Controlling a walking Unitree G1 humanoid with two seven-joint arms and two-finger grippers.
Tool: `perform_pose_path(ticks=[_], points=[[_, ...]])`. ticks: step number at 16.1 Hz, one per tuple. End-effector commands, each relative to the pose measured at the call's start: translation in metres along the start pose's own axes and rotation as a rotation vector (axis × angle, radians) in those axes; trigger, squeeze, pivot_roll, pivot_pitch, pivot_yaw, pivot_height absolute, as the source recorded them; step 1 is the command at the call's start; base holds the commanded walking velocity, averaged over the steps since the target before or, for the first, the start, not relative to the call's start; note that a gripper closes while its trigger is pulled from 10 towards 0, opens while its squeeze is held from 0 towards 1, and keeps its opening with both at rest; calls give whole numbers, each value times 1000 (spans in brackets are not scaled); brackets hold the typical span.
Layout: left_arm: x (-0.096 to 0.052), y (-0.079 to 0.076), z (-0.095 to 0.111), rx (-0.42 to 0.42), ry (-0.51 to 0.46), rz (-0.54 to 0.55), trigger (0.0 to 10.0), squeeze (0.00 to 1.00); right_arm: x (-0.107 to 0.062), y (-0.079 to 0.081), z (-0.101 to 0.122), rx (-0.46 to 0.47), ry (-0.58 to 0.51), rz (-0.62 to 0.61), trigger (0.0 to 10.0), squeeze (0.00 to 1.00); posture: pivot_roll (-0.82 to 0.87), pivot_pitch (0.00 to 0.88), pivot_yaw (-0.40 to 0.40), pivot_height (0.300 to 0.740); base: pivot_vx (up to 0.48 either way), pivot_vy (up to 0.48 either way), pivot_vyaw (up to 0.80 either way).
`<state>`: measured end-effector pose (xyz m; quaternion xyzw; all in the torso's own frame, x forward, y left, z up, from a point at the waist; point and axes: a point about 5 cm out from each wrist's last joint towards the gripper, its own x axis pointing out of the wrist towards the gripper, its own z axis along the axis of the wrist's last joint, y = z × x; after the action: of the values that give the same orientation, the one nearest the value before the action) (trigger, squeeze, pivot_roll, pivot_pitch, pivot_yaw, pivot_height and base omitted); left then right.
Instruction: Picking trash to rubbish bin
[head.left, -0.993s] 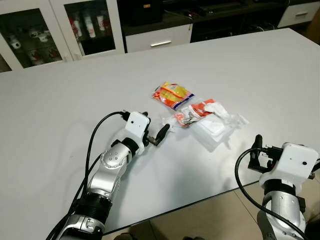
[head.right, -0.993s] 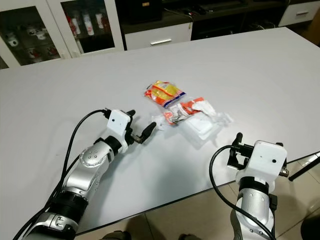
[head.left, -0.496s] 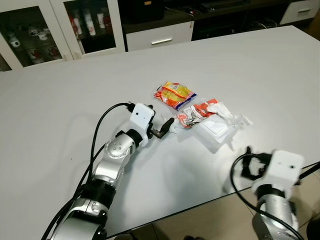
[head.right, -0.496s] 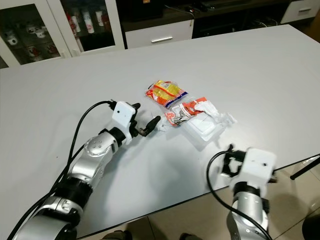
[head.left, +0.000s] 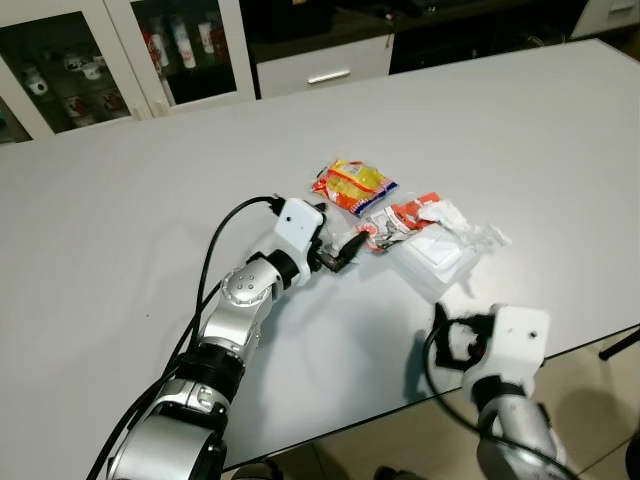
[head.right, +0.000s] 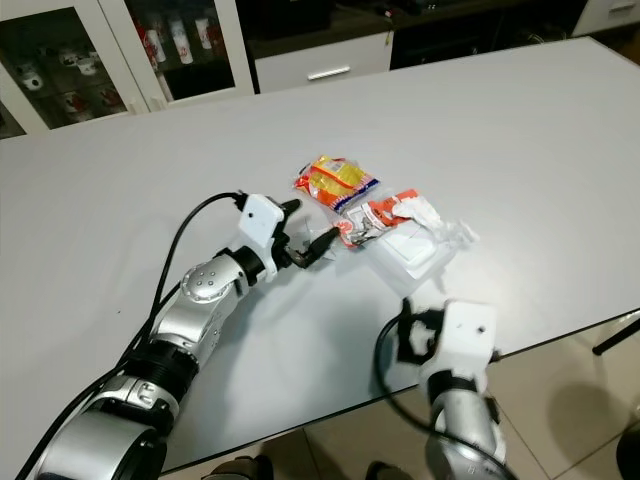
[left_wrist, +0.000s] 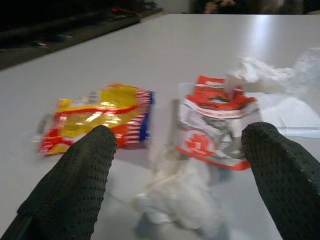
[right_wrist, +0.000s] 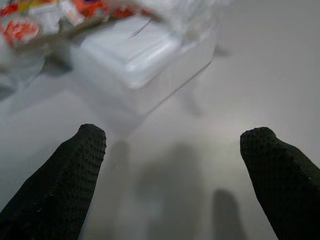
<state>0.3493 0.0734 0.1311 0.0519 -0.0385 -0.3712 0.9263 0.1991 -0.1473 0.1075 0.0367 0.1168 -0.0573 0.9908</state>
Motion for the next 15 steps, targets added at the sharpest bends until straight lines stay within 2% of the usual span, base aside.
perform_pose_path(ticks=[1, 4, 7, 15], points=[[3, -2, 3, 6, -11, -38, 10000, 0, -5, 8, 1, 45, 8, 29, 10000, 0, 24, 167, 74, 740, 0, 0, 0], [8, -11, 7, 22, -26, -153, 10000, 0, -15, 13, -1, 46, 34, 66, 10000, 0, 10, 178, 84, 740, 0, 0, 0], [14, -17, 12, 52, -45, -205, 10000, 0, -19, 17, -3, 52, 53, 84, 10000, 0, 0, 183, 91, 740, 0, 0, 0], [22, -28, 15, 141, -67, -254, 10000, 0, -18, 22, 2, 24, 36, 135, 10000, 0, 2, 181, 89, 740, 0, 0, 0]])
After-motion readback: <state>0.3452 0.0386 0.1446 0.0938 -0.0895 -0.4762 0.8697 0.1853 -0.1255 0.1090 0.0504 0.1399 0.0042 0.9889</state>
